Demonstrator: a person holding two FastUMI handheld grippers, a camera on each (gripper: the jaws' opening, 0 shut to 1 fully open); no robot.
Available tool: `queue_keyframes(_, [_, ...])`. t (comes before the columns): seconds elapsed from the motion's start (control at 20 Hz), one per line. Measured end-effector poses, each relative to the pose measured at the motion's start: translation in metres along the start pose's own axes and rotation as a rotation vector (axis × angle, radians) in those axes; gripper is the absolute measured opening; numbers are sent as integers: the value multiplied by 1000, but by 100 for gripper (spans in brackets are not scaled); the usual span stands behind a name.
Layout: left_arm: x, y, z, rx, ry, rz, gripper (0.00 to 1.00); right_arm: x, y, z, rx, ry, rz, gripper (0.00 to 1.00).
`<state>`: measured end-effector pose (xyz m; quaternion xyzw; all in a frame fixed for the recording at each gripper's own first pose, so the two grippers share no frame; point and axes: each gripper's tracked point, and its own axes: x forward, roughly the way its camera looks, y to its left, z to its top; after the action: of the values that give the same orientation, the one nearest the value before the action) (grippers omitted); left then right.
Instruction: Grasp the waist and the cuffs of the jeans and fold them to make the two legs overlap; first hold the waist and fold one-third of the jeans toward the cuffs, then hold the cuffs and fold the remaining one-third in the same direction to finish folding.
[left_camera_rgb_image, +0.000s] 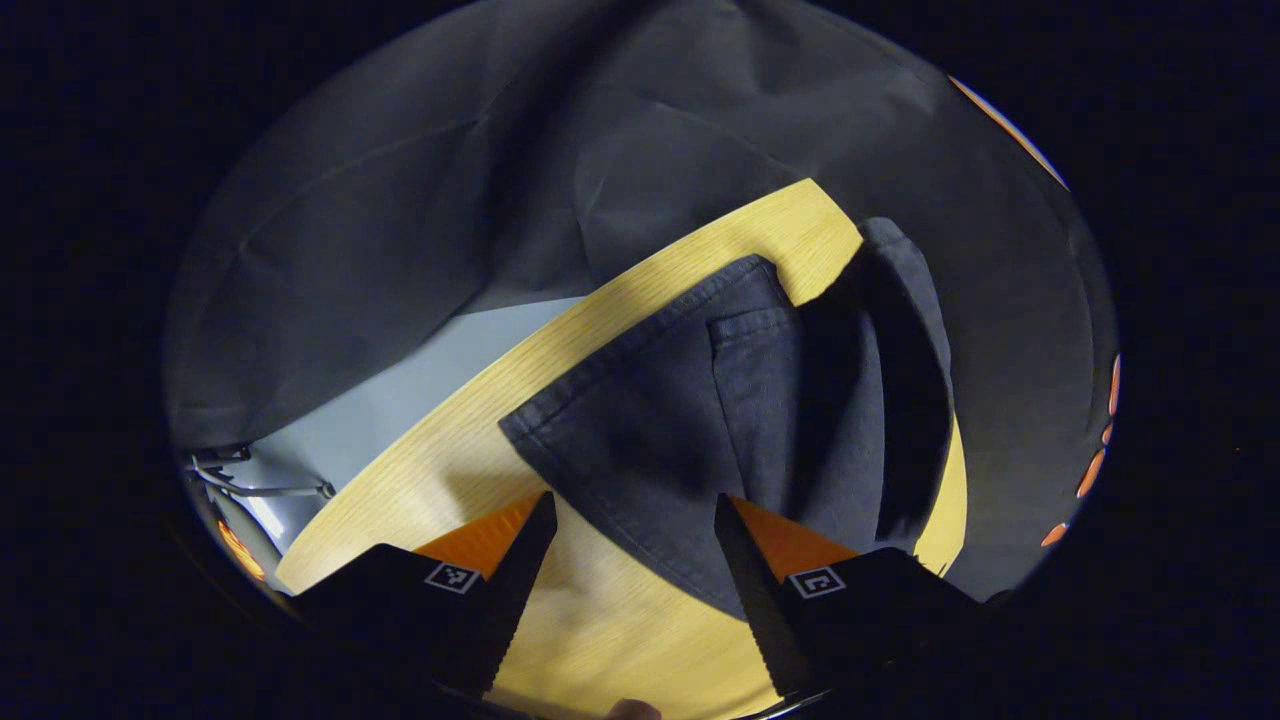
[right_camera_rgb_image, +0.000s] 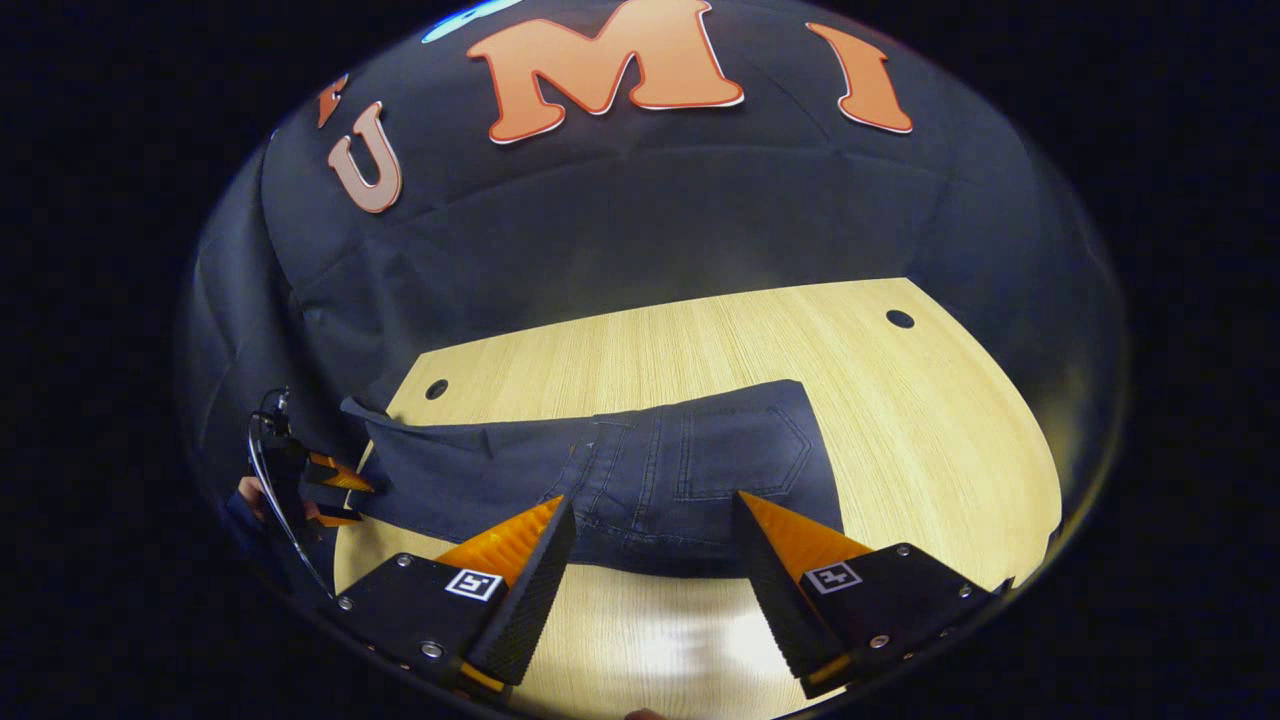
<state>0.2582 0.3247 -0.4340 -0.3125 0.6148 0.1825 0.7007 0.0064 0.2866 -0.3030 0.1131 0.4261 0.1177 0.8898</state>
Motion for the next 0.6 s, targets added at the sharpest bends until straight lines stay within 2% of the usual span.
queue_keyframes(0.15, [11, -11, 13, -16, -10, 24, 95, 0, 0, -4, 5, 10, -4, 94])
queue_keyframes(0.45, [16, -39, 28, -84, 0, -30, 95, 4, 7, -5, 13, 33, 20, 94])
queue_keyframes(0.5, [18, -45, 31, -93, 0, -48, 91, 5, 6, -5, 9, 40, 25, 94])
queue_keyframes(0.55, [19, -50, 35, -96, -12, -44, 95, 6, 6, -6, 9, 43, 22, 94])
queue_keyframes(0.6, [20, -52, 34, -78, -2, -42, 95, 7, 5, -5, 10, 45, 23, 94])
